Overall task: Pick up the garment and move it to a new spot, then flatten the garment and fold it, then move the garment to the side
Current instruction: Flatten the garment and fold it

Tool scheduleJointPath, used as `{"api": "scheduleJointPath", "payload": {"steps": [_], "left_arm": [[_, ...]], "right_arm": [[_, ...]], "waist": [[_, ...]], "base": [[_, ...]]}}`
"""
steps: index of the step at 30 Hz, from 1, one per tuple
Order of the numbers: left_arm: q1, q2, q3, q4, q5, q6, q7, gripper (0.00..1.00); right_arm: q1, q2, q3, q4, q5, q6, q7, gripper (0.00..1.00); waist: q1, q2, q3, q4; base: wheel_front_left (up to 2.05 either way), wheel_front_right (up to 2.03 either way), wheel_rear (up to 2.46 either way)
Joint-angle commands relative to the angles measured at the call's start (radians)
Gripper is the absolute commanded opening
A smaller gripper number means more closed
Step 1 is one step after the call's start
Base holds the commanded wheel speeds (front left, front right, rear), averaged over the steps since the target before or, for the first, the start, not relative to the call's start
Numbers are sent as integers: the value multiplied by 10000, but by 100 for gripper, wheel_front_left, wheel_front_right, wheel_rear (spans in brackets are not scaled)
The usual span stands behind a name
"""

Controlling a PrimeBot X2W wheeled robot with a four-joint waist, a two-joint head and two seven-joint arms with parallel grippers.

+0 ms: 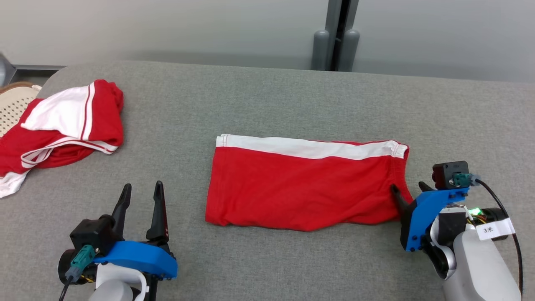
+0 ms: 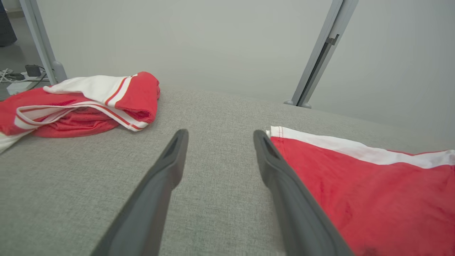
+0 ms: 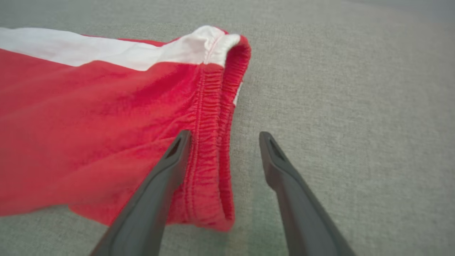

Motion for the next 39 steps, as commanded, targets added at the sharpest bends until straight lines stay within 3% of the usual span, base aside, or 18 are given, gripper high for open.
{"api": "scheduleJointPath", "payload": {"steps": [1, 6, 7, 8, 9, 10, 12, 17, 28, 32, 39], "left_arm": [[31, -48, 43, -55, 63, 7, -33, 100], [152, -131, 68, -116, 179, -37, -41, 100], [173, -133, 78, -122, 208, -37, -42, 100], [183, -139, 96, -128, 223, -31, -43, 100], [188, -148, 111, -137, 233, -20, -43, 100], [210, -157, 122, -146, 236, -15, -45, 100], [250, -165, 112, -153, 288, -41, -45, 100], [324, -179, 35, -191, 364, -82, -46, 100], [326, -184, -207, -331, 428, -94, 39, 100], [360, -163, -242, -367, 409, -77, 90, 100], [258, -111, -279, -402, 368, -54, 142, 100]], "right_arm": [[-137, -16, -61, 145, -75, 0, 165, 100], [-308, -20, -200, 784, -31, -2, 1164, 100], [-330, -19, -159, 883, 34, -2, 1316, 90], [-347, -17, -133, 947, 97, 0, 1414, 73], [-371, -12, -95, 1019, 169, 0, 1533, 49], [-393, -8, -39, 1087, 234, 0, 1617, 41], [-522, -12, -6, 1130, 318, -2, 1596, 0], [-829, -87, -44, 977, 327, -2, 1439, 0], [-436, -1239, -761, -12, 914, 0, 1972, 0], [-252, -962, -558, -549, 1621, 0, 2146, 0], [-348, -276, 896, -1602, 3166, 0, 2399, 0]], "waist": [[0, -1, 63, 119], [0, -1, 79, 327], [0, -1, 78, 341], [0, -1, 78, 342], [0, -1, 77, 334], [0, -1, 71, 319], [0, -1, 58, 261], [0, -1, -36, -9], [0, -1, -196, -368], [0, -1, -215, -389], [0, -1, -177, -331]], "base": [[0, 0, 0], [0, 0, 0], [0, 0, 0], [0, 0, 0], [0, 0, 0], [0, 0, 0], [0, 0, 0], [0, 0, 0], [0, 0, 0], [0, 0, 0], [0, 0, 0]]}}
